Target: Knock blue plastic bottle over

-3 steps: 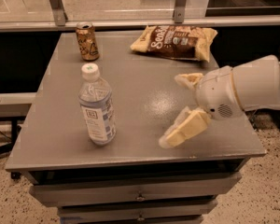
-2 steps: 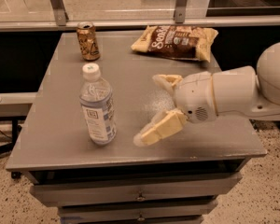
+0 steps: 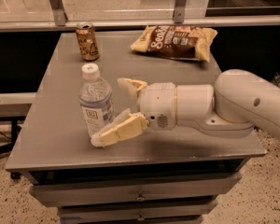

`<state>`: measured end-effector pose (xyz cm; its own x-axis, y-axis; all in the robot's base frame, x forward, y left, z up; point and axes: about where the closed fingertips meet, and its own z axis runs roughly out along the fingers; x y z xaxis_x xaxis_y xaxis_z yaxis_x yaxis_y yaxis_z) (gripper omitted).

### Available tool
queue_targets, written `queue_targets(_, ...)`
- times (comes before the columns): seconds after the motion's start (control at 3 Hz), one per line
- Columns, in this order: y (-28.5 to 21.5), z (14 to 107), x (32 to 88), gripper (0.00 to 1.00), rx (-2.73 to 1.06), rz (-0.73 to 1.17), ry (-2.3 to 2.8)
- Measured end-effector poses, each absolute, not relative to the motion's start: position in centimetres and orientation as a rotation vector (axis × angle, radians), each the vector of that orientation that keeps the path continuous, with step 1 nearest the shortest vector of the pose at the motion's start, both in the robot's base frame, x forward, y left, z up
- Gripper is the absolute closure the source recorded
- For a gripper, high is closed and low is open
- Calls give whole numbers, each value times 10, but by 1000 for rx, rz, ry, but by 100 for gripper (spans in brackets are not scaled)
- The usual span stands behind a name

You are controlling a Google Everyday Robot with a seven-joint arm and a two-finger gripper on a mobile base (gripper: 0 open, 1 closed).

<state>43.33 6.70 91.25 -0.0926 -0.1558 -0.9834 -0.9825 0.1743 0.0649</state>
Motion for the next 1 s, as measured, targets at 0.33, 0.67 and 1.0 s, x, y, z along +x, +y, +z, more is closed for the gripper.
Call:
queue_targets(0.33, 89, 909, 431, 19, -1107, 1113, 1426)
queue_targets(0.67, 94, 905, 433, 41, -1083, 1123, 1420)
queue_targets(1.0, 87, 906, 441, 65, -1075, 1097, 1422)
